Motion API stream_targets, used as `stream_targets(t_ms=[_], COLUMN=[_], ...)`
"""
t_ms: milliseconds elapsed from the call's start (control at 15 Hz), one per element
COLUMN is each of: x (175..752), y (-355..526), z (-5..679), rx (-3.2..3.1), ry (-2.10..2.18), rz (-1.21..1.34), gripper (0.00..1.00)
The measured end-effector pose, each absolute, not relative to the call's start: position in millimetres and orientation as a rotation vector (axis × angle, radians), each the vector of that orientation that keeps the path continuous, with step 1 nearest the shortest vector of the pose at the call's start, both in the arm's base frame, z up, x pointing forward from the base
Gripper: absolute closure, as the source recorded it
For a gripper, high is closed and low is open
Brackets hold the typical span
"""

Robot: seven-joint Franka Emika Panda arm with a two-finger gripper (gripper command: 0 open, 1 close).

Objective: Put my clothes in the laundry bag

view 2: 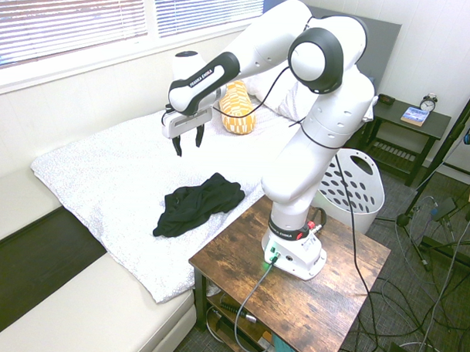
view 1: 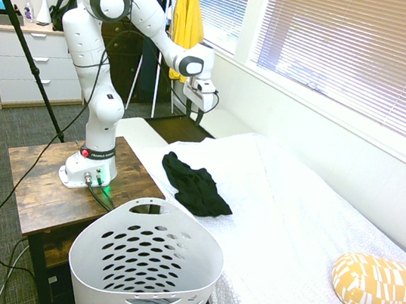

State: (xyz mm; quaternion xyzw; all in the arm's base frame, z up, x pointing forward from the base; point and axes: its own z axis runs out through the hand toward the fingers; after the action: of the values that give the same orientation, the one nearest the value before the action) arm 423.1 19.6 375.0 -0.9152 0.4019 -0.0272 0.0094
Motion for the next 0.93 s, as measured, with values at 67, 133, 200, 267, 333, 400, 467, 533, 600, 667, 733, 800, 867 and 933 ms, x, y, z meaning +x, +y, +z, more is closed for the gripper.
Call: stream_targets(t_ms=[67, 133, 200, 267, 333, 400, 467, 533, 600, 667, 733, 800, 867, 933], x=[423, 424, 426, 431, 438, 448, 459, 470, 481, 492, 501, 508, 513, 518], y=[20, 20, 21, 24, 26, 30, 34, 38, 43, 48, 55, 62, 69, 77], z=[375, 375, 374, 372, 369, 365, 356, 344, 329, 312, 294, 274, 253, 233], rx=[-2.858, -2.860, -2.866, -2.873, -2.881, -2.891, -2.908, -2.926, -2.946, -2.971, -2.996, -3.024, -3.051, -3.072], ry=[1.252, 1.242, 1.234, 1.225, 1.213, 1.199, 1.184, 1.171, 1.164, 1.158, 1.153, 1.143, 1.135, 1.125], rz=[-0.083, -0.081, -0.077, -0.073, -0.072, -0.067, -0.051, -0.025, 0.001, 0.024, 0.047, 0.073, 0.101, 0.135], gripper=[0.00, 0.00, 0.00, 0.00, 0.00, 0.00, 0.00, 0.00, 0.00, 0.00, 0.00, 0.00, 0.00, 0.00])
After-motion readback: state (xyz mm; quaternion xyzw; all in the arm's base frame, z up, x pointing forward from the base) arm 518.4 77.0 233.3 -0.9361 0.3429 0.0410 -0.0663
